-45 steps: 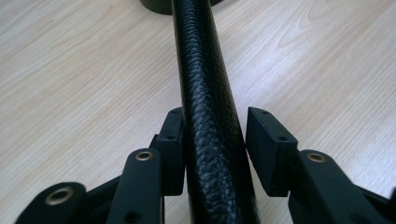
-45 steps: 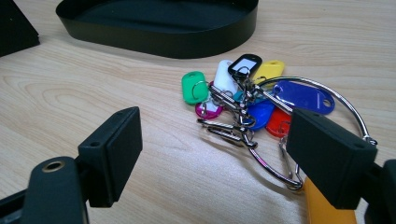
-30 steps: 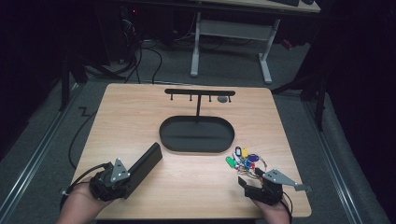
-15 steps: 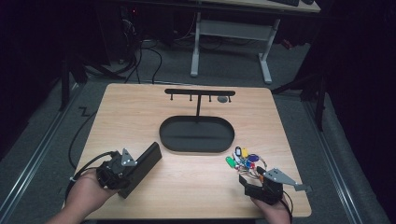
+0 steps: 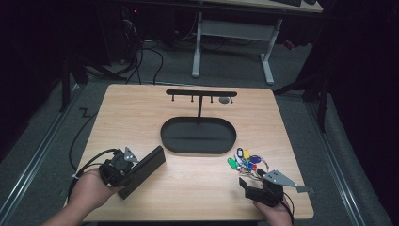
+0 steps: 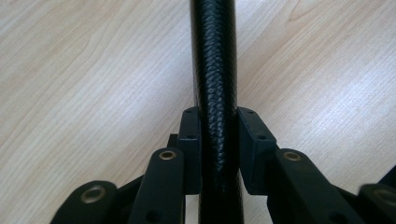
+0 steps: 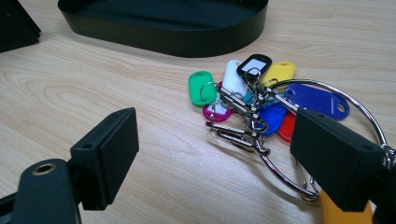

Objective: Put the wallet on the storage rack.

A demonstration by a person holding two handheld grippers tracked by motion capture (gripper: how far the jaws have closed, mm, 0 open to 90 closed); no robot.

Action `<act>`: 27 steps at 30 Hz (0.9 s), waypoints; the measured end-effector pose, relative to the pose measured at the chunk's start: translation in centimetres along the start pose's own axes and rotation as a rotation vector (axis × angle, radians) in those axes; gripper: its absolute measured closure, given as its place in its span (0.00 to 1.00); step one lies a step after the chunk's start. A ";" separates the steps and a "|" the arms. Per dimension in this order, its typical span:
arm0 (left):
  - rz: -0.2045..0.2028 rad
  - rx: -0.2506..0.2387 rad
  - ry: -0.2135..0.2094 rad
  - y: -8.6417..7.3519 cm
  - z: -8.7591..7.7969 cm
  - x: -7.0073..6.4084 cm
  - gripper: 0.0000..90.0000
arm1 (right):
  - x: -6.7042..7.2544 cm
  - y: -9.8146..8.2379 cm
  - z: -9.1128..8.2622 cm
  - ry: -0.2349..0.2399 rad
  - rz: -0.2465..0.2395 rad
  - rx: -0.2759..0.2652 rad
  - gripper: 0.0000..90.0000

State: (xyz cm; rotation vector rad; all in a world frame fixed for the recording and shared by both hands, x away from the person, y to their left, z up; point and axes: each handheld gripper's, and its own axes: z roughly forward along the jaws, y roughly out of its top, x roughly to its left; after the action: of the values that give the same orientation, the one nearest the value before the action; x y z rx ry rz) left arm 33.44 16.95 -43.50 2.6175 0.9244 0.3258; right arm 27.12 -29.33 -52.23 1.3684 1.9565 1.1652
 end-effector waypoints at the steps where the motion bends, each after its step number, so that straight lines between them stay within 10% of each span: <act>1: 0.006 -0.003 0.003 0.0 0.0 0.0 0.82 | 0.0 0.0 0.0 0.001 -0.002 0.000 0.17; 27: 0.274 -0.155 0.096 1.8 -2.4 -1.9 0.84 | -0.2 -0.3 -0.6 -0.005 -0.001 -0.009 0.17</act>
State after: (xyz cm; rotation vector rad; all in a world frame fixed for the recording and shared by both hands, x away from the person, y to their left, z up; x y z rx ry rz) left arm 32.21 14.97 -40.80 2.6013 0.5415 0.5723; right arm 26.57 -29.81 -52.16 1.3636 1.9458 1.1678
